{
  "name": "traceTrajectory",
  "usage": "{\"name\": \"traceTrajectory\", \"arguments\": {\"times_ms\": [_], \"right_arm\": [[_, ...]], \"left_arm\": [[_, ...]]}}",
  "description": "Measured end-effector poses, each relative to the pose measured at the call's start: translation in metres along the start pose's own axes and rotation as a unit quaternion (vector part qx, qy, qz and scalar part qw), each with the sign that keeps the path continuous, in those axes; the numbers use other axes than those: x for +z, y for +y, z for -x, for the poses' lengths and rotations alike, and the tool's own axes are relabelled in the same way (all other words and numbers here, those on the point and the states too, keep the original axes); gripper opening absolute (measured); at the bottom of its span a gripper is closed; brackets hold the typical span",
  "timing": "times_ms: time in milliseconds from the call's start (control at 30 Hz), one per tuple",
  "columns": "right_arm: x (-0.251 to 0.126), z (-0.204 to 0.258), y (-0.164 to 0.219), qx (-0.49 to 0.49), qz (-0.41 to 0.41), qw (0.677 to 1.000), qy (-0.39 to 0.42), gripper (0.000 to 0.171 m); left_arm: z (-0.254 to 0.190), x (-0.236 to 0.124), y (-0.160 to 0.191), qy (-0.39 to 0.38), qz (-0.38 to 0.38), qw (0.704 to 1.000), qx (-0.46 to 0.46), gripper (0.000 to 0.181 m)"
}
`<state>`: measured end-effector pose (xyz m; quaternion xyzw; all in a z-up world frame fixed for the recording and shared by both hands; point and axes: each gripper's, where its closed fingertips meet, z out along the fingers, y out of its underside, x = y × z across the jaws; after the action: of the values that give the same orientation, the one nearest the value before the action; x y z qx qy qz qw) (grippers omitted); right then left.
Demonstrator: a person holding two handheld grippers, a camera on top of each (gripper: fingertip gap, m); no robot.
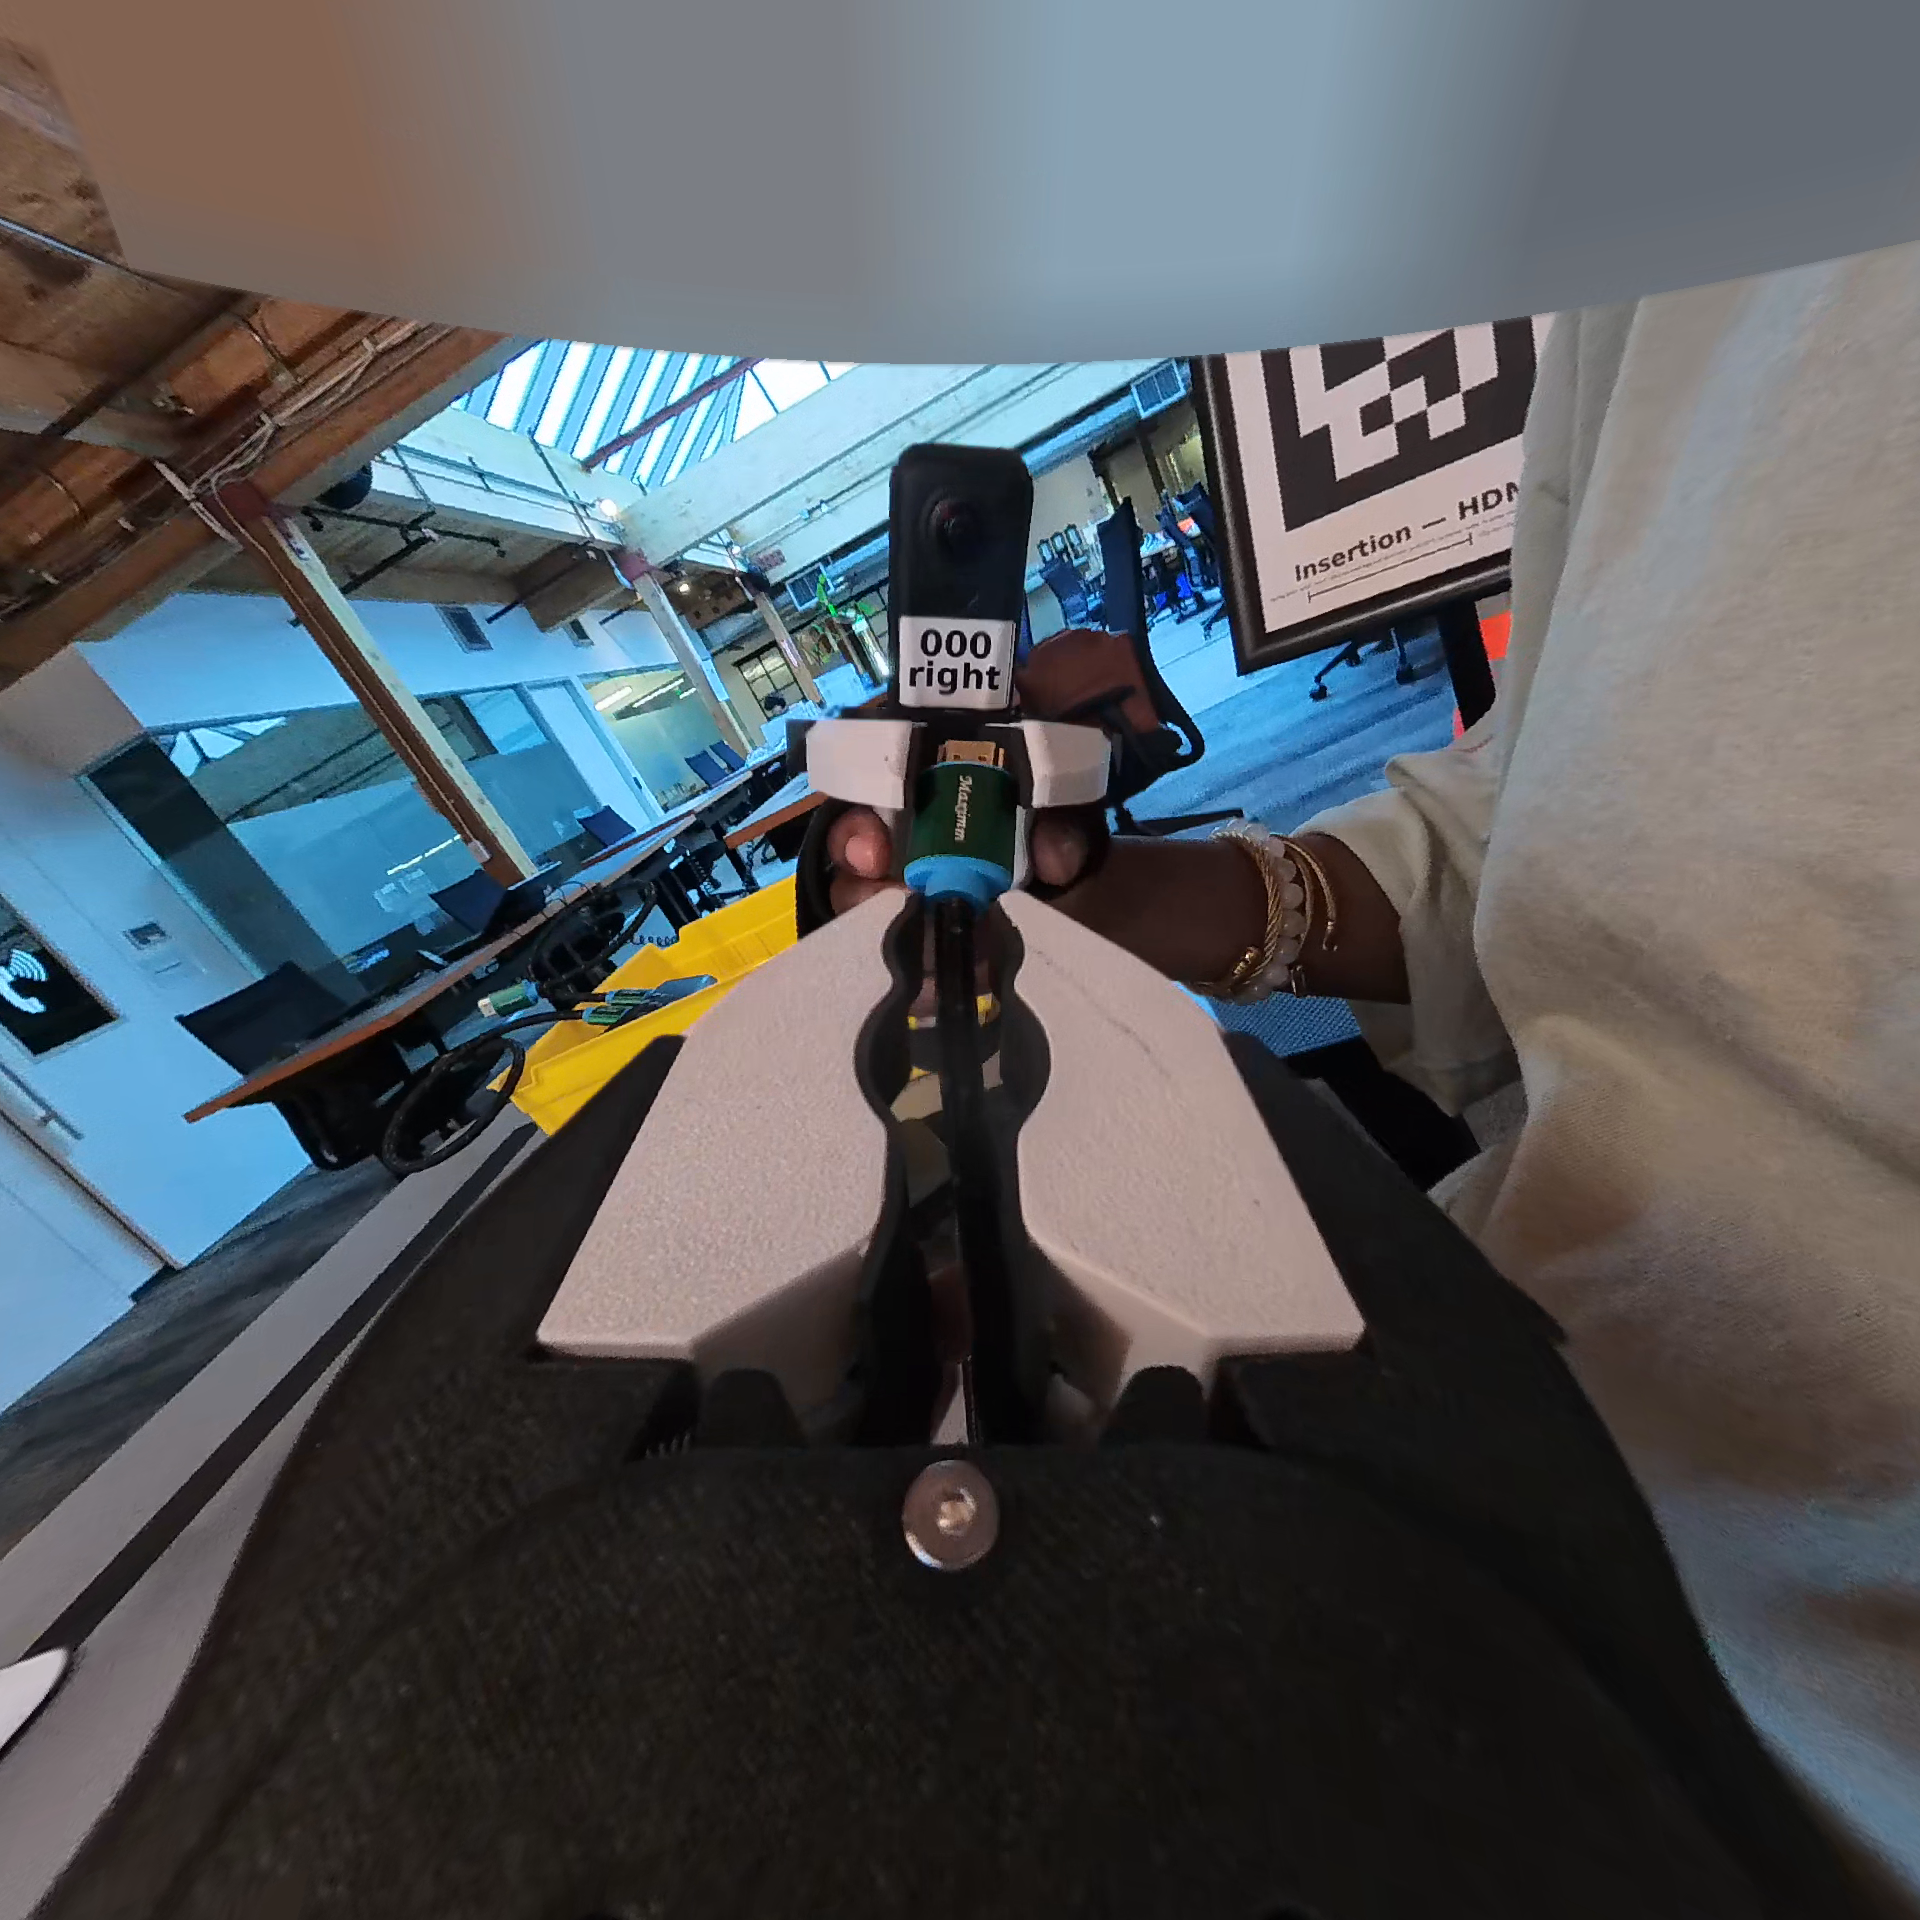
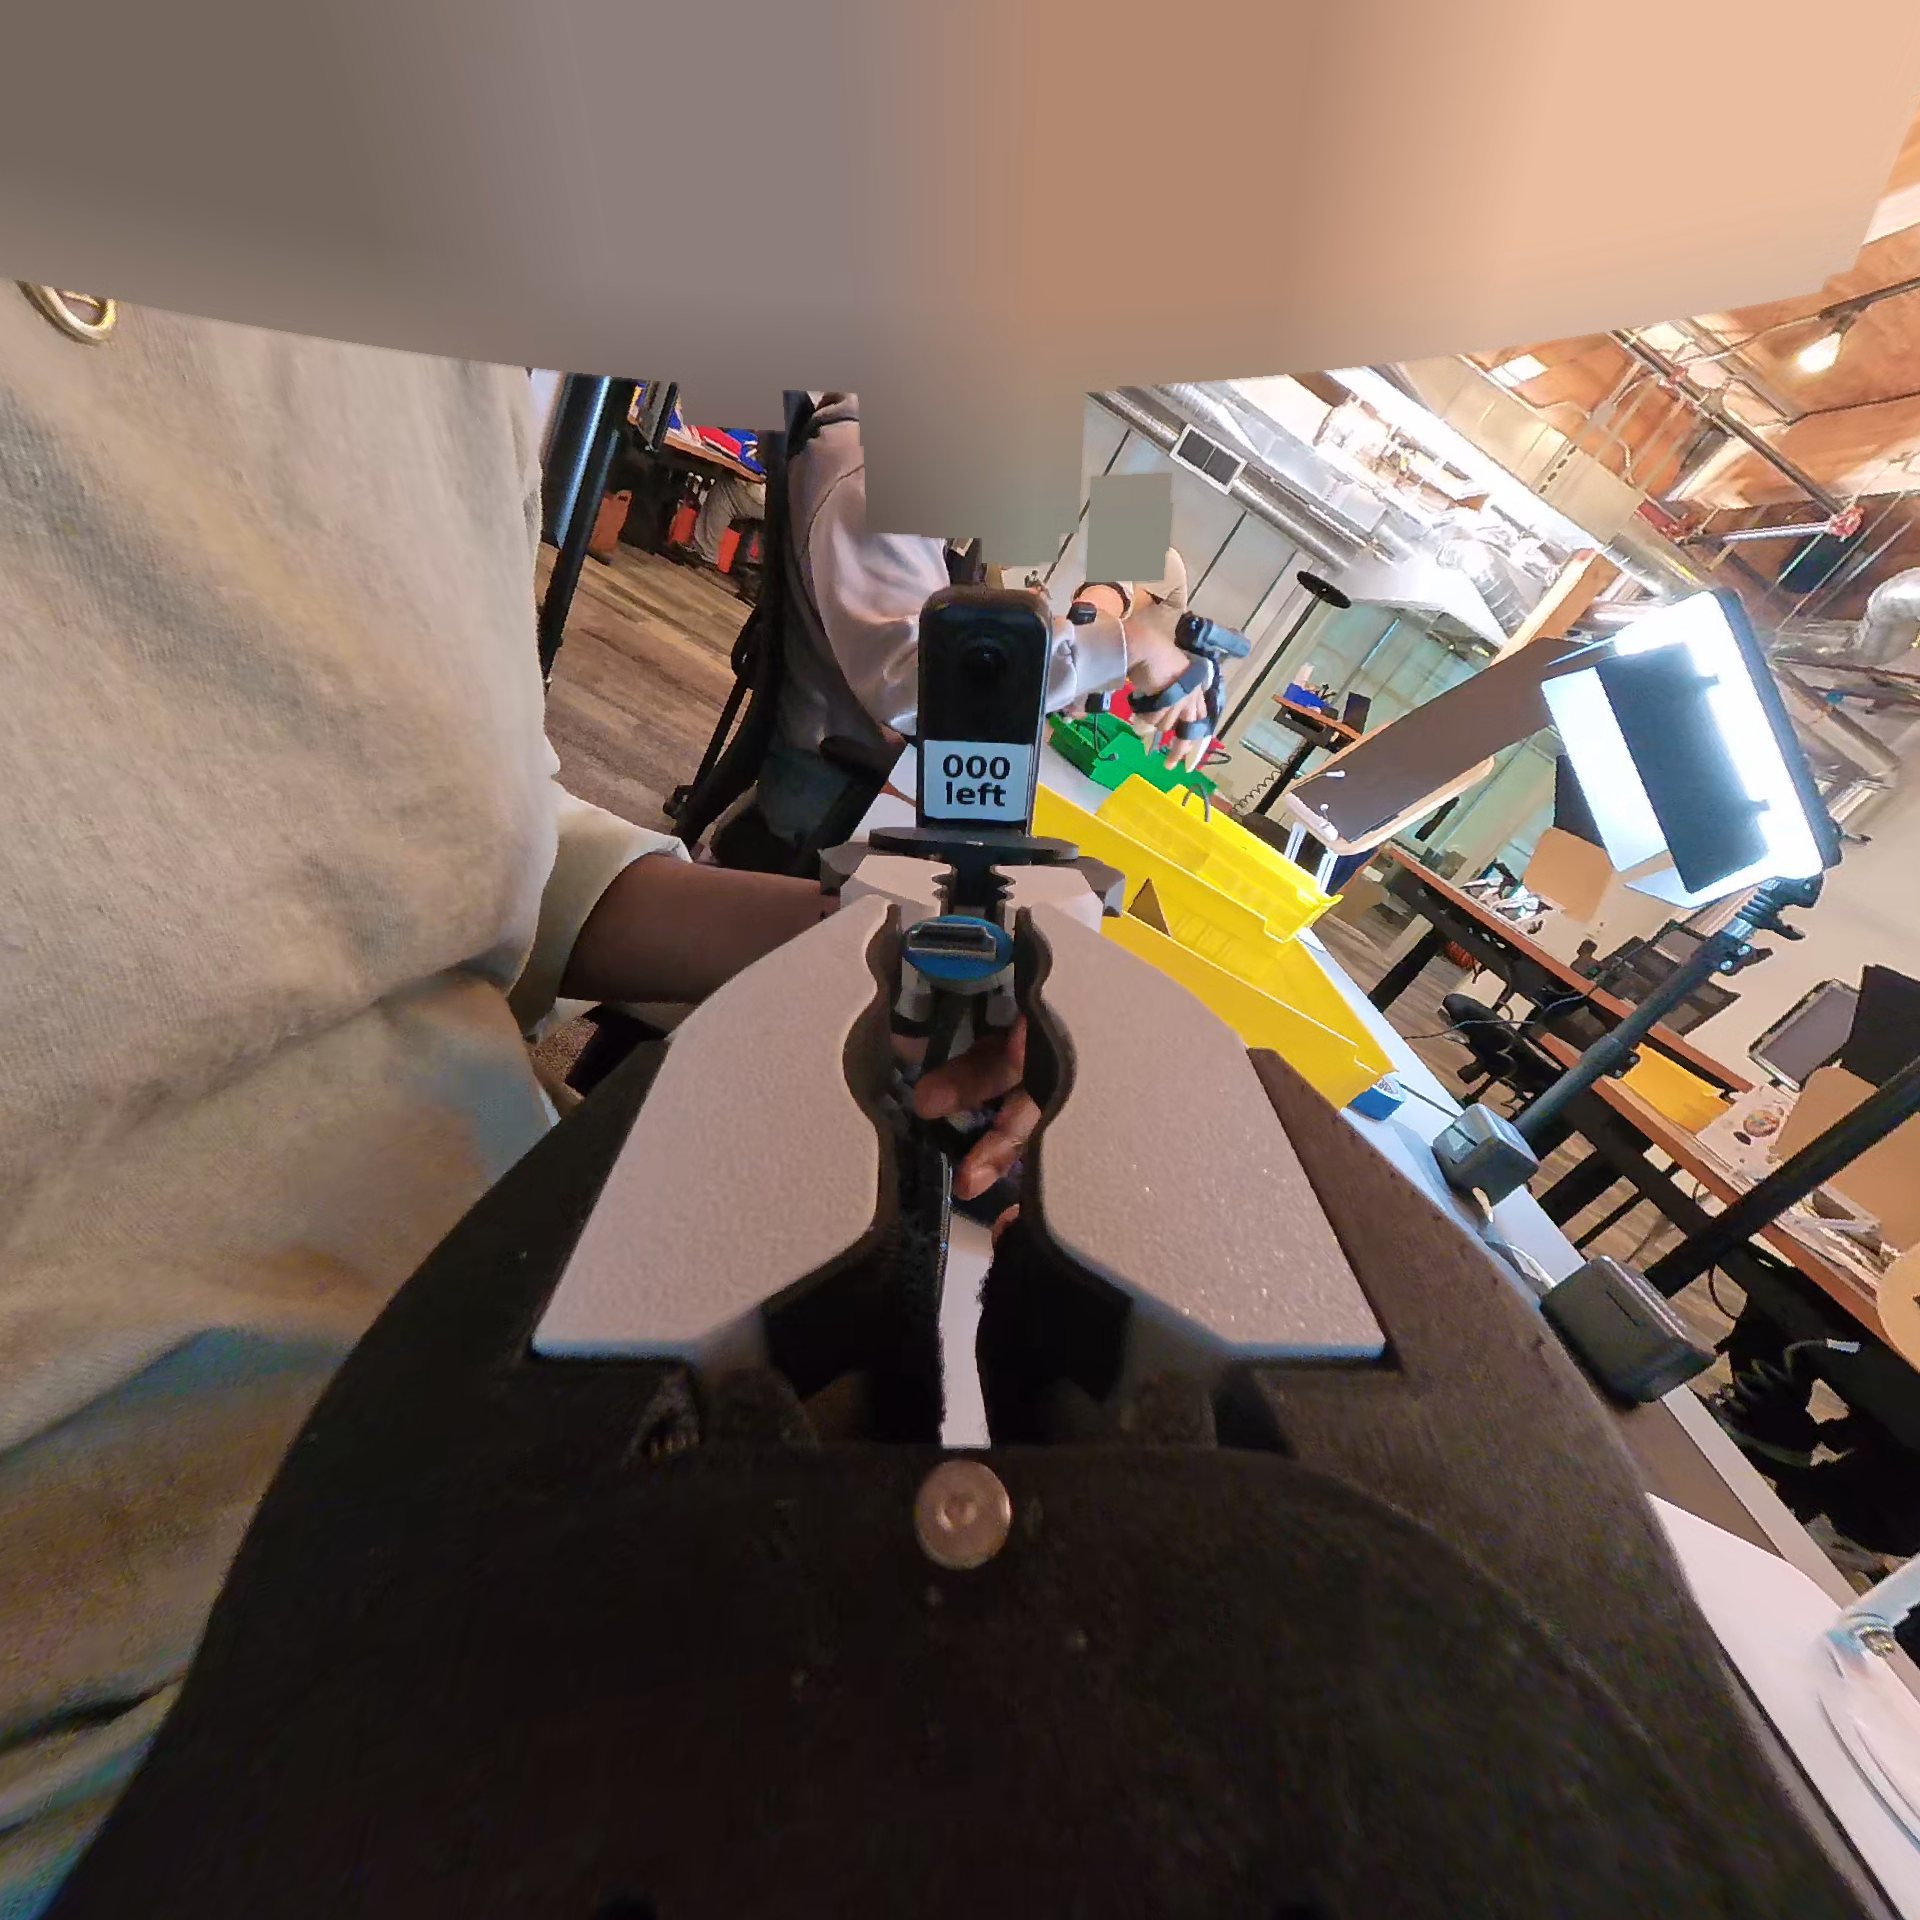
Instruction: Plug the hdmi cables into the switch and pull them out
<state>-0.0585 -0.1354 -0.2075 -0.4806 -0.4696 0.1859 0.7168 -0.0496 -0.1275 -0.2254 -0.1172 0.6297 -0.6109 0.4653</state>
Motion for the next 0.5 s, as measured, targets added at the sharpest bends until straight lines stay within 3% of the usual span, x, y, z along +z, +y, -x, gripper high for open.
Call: {"name": "traceTrajectory", "arguments": {"times_ms": [200,300,400,500], "right_arm": [[-0.003,0.002,-0.001,0.006,0.000,1.000,-0.001,0.020],[-0.007,-0.002,0.004,0.010,0.026,1.000,0.012,0.020],[-0.018,-0.008,0.015,0.010,0.108,0.993,0.036,0.020],[-0.054,-0.021,0.045,0.014,0.282,0.955,0.091,0.029]], "left_arm": [[-0.002,0.004,0.000,0.008,-0.028,1.000,-0.009,0.011],[0.003,0.006,0.005,-0.008,0.001,1.000,0.017,0.011],[0.009,0.002,0.006,-0.022,0.055,0.996,0.064,0.011],[0.024,-0.014,-0.006,-0.052,0.101,0.987,0.112,0.011]]}}
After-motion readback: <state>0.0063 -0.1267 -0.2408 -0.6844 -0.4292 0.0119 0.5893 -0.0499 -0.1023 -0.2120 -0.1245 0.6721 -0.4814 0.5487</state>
